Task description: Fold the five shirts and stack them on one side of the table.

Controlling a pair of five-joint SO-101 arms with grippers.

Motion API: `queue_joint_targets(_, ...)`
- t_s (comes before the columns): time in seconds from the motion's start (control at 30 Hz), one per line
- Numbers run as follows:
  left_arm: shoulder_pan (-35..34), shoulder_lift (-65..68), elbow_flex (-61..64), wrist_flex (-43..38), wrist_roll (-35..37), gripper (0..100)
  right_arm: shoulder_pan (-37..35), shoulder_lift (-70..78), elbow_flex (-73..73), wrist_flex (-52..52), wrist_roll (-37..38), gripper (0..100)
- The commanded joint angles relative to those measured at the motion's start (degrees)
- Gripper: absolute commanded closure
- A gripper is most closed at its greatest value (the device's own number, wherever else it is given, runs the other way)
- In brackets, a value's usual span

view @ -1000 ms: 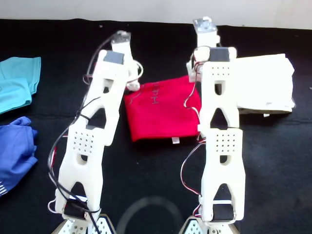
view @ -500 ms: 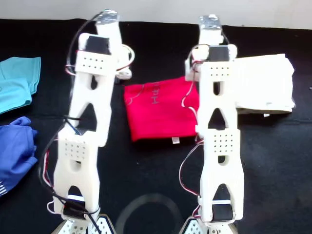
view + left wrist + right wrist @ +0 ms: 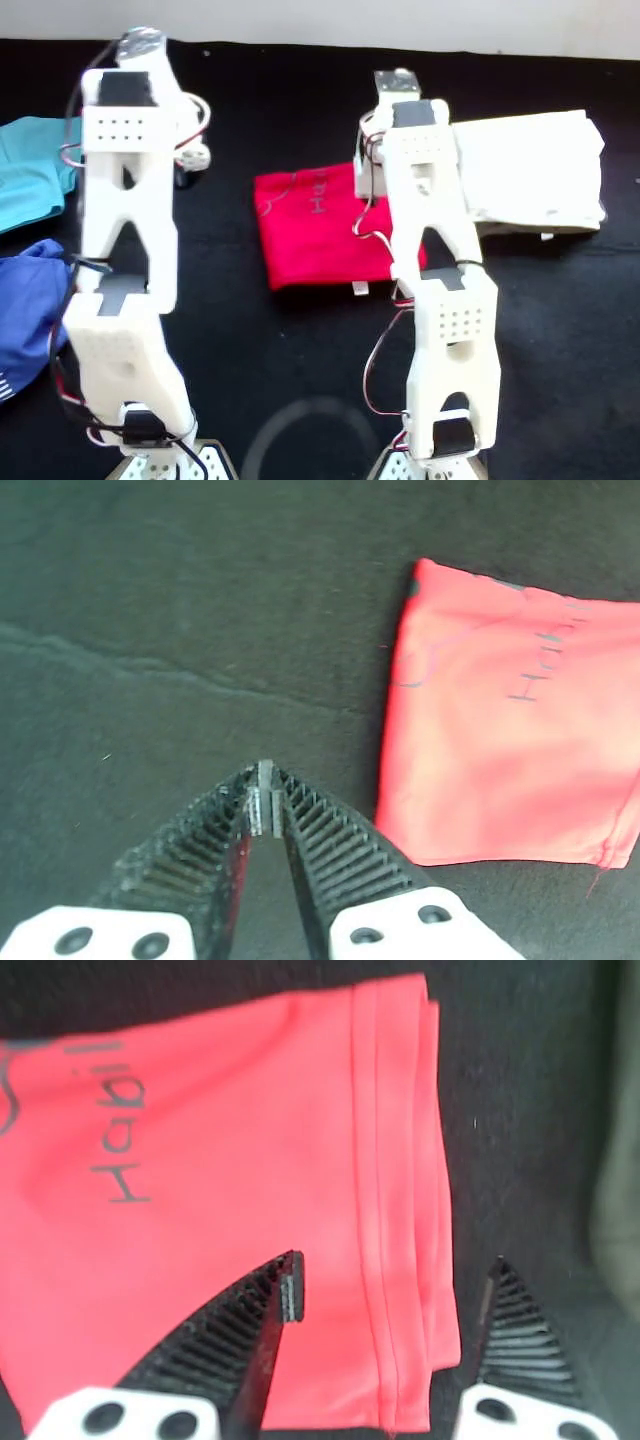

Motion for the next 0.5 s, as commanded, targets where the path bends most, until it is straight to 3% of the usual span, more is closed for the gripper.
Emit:
queue_joint_targets(0.0, -4.26, -5.05, 1.10, 0.26, -2.37, 99, 0.75, 0.31, -0.04, -2.68, -0.79, 71.9)
queue_joint_targets(0.27, -17.71, -7.34, 1.63, 0.26, -10.90, 99, 3.38, 11.12, -0.22, -4.97, -0.88, 71.9)
queue_joint_targets(0.47, -26.95, -7.43, 1.63, 0.26, -11.87, 99, 2.68, 14.81, -0.22, -5.67, -0.88, 71.9)
